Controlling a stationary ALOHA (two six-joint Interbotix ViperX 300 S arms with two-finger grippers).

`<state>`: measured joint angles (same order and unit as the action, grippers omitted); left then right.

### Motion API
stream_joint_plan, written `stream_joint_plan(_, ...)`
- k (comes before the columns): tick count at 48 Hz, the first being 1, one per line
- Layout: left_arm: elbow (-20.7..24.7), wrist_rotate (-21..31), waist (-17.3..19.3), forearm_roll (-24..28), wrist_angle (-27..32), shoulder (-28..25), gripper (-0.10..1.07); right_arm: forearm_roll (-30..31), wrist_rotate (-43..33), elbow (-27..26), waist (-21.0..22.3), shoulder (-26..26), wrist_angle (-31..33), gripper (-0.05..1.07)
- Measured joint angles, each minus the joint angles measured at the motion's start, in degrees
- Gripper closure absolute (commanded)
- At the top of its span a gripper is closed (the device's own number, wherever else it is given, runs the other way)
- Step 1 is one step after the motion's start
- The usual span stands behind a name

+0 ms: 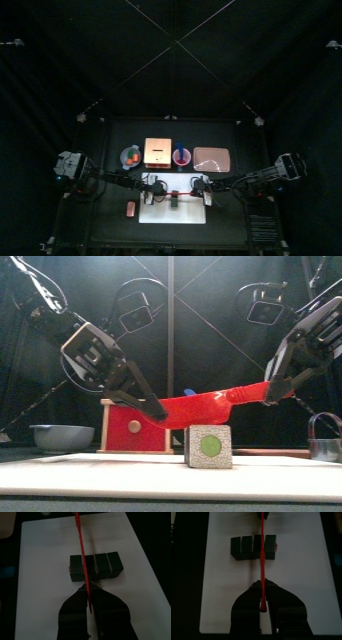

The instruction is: Cut sushi roll

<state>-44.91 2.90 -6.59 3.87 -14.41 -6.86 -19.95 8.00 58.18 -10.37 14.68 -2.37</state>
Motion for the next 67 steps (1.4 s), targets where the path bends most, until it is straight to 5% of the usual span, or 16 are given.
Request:
stream_joint_plan(50,0.18,0.09,0.62,1.85,0.35,-0.26,0.6,0.18,0.09,-0.35,0.97,0.53,1.41,0.66)
stream_joint_plan(67,1.41,0.09,-0.18,1.85,5.01,-2.64,0.6,-0.44,0.09,-1.14,0.62,-5.01,1.41,0.66)
